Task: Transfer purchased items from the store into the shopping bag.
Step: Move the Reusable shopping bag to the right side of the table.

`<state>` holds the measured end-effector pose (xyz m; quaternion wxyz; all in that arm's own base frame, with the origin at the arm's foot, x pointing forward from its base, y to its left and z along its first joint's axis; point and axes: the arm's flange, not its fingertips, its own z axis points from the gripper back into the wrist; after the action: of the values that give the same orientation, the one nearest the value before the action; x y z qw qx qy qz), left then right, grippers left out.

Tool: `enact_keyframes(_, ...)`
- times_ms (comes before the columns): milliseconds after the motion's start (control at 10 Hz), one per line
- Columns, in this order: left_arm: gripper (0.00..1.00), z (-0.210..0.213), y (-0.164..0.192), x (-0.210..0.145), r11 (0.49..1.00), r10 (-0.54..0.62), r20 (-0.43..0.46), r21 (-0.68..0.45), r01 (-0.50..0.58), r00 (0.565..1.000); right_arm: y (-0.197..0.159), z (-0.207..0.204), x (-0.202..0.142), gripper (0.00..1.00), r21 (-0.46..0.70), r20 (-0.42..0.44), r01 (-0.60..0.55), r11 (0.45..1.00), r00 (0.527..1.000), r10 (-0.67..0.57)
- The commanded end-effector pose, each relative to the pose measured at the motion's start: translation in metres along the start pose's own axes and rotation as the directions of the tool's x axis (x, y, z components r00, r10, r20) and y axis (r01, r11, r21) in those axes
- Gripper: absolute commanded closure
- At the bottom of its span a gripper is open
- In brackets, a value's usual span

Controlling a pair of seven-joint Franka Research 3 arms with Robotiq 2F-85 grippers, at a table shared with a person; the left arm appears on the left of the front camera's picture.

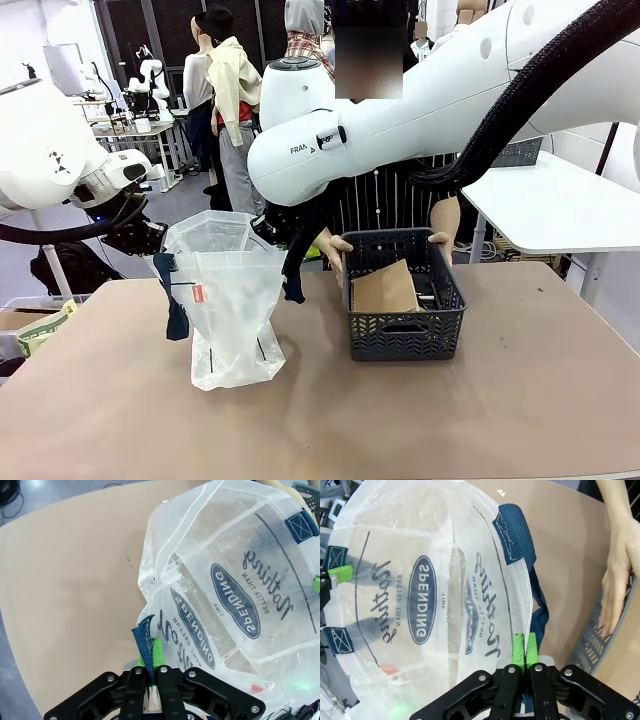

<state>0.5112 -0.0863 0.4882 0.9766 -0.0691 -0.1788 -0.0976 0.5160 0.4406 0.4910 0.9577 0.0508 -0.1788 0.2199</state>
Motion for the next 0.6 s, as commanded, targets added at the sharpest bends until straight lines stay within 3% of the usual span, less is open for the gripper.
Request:
enact_keyframes(0,1.00,0.0031,0.0003,-0.0027,1.000,0.012,0.001,0.017,-0.012,1.000,-0.0003,0.0005,0.0001,1.00,-0.008,0.004,0.019,1.000,1.000,-0.019)
enact_keyframes(500,1.00,0.0031,0.0003,-0.0027,1.000,0.012,0.001,0.017,-0.012,1.000,-0.0003,0.0005,0.0001,1.00,-0.008,0.004,0.019,1.000,1.000,-0.019)
